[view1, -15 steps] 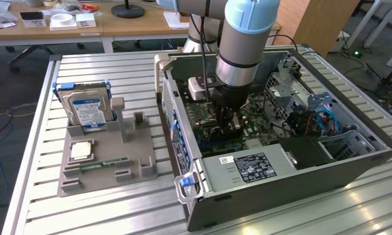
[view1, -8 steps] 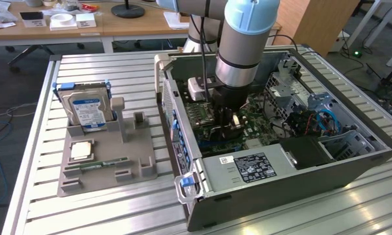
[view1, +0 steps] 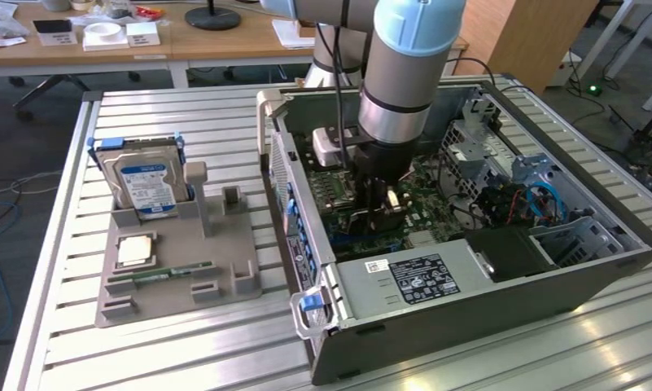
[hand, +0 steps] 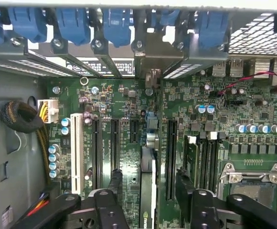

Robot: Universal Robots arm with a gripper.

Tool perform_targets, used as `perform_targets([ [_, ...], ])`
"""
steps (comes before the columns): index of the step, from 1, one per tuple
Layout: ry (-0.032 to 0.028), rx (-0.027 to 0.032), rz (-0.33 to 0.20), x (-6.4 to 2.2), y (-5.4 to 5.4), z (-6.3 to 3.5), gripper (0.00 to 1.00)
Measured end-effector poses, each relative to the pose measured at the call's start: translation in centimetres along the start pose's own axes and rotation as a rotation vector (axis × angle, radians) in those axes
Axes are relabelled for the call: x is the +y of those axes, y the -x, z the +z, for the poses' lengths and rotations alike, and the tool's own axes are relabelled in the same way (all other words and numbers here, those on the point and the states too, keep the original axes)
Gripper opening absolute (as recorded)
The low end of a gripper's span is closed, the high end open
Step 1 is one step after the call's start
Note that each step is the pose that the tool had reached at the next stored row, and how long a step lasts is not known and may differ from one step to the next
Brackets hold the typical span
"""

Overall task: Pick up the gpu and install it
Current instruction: 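Insert the gpu into the slot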

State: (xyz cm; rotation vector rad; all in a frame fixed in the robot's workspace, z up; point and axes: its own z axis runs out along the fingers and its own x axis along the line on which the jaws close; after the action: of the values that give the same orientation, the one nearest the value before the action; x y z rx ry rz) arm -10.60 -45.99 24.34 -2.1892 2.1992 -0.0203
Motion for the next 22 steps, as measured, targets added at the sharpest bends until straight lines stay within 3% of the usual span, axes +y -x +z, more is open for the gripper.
perform_targets([
  [10, -0.0004, -0.0003, 0.000, -0.09, 0.1, -2.29, 0.57],
  [22, -0.0010, -0.0002, 0.000, -0.24, 0.2, -6.57, 0.57],
])
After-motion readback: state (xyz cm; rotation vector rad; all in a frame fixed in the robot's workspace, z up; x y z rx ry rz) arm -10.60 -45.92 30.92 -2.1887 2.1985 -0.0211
